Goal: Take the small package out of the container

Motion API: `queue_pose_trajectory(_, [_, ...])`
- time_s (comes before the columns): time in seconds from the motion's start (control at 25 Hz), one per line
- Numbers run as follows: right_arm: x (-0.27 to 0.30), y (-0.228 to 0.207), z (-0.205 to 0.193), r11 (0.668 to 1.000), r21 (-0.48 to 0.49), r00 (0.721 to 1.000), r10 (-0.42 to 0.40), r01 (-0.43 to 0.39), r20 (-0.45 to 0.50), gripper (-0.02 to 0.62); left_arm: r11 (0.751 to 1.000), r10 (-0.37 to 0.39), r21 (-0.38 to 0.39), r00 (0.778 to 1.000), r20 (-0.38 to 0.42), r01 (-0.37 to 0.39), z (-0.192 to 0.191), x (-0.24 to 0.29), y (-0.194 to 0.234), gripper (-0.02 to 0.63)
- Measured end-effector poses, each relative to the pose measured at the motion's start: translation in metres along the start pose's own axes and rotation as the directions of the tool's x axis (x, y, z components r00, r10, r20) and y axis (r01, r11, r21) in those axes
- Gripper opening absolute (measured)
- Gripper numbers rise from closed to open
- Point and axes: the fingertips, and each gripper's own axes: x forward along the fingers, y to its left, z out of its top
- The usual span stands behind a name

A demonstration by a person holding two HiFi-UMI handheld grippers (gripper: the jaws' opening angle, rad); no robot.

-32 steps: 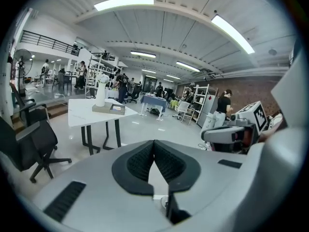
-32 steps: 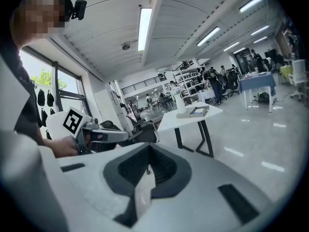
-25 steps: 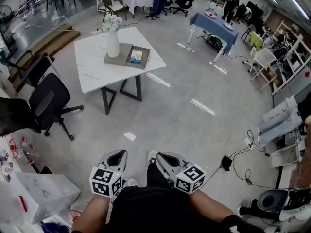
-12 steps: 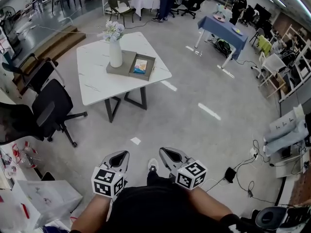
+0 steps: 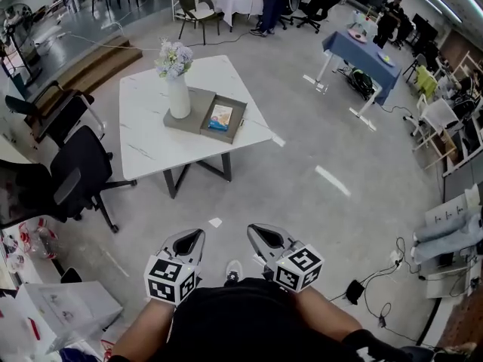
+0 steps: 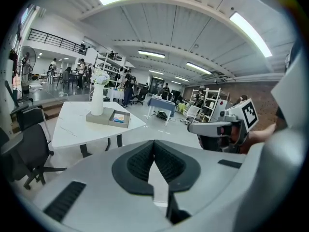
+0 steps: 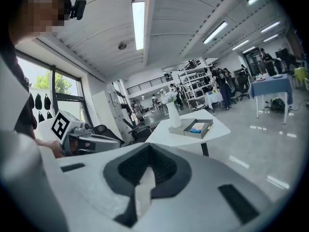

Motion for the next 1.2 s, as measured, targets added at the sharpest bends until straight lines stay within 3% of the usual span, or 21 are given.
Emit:
queue_pose_trajectory(0.32, [0.011,-0.045,0.015,0.999,-0.002,0.999,0.039,-0.039,0.000,0.000,1.000,0.020,0.008,1.000,-0.016,-0.020,0.016,0.046,-0.004,0.003])
queue_pose_trajectory(0.8, [0.018,-0.071,0.023,0.996,0.000,0.996,0.090,-0.090,-0.011,0.000,0.999,0.037,0.026,0.999,-0.025,-0.036,0.038,0.079,-0.012,0.003])
queue_pose_trajectory(1.2, [0.045,-0.091,0.018,0.996,0.032,0.996,0.084,-0.083,-0.038,0.000,0.998,0.055,-0.013,0.996,-0.073,-0.056,0.030,0.097,0.019,0.003])
